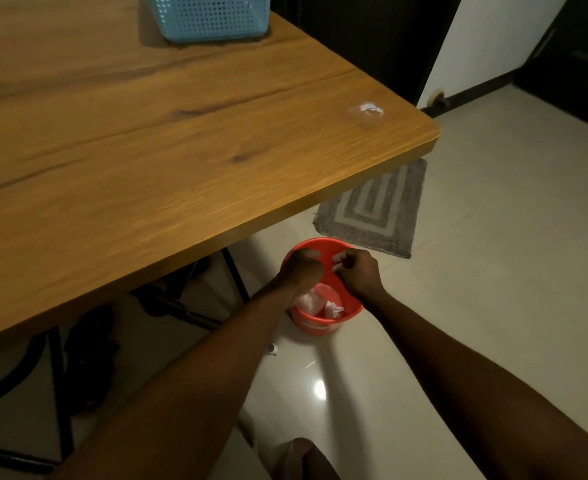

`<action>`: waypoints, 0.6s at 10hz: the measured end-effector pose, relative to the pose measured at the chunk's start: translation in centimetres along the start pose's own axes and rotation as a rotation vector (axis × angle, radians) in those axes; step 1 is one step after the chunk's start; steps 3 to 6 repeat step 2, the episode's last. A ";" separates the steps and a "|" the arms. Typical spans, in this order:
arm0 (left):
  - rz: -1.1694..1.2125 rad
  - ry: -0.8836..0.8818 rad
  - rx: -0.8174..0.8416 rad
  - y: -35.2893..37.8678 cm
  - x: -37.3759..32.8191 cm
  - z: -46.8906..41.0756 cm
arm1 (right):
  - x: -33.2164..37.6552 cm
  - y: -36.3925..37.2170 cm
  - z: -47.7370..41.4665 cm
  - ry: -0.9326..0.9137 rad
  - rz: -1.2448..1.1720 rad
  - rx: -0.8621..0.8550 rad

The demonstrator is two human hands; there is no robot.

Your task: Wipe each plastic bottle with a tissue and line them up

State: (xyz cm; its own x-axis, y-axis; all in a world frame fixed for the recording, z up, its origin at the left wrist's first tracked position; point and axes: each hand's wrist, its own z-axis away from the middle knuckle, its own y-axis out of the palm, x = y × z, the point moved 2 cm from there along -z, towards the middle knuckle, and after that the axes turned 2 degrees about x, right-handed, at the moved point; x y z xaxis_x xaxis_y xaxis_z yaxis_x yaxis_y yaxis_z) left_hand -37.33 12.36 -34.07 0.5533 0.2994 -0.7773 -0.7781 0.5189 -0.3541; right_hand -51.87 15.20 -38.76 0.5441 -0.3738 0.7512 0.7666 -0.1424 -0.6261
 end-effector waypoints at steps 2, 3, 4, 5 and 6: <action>-0.037 0.072 -0.058 -0.7 -0.8 1.9 | 1.6 -1.6 1.6 -0.086 -0.047 -0.016; -0.037 0.072 -0.058 -0.7 -0.8 1.9 | 1.6 -1.6 1.6 -0.086 -0.047 -0.016; -0.037 0.072 -0.058 -0.7 -0.8 1.9 | 1.6 -1.6 1.6 -0.086 -0.047 -0.016; -0.037 0.072 -0.058 -0.7 -0.8 1.9 | 1.6 -1.6 1.6 -0.086 -0.047 -0.016; -0.037 0.072 -0.058 -0.7 -0.8 1.9 | 1.6 -1.6 1.6 -0.086 -0.047 -0.016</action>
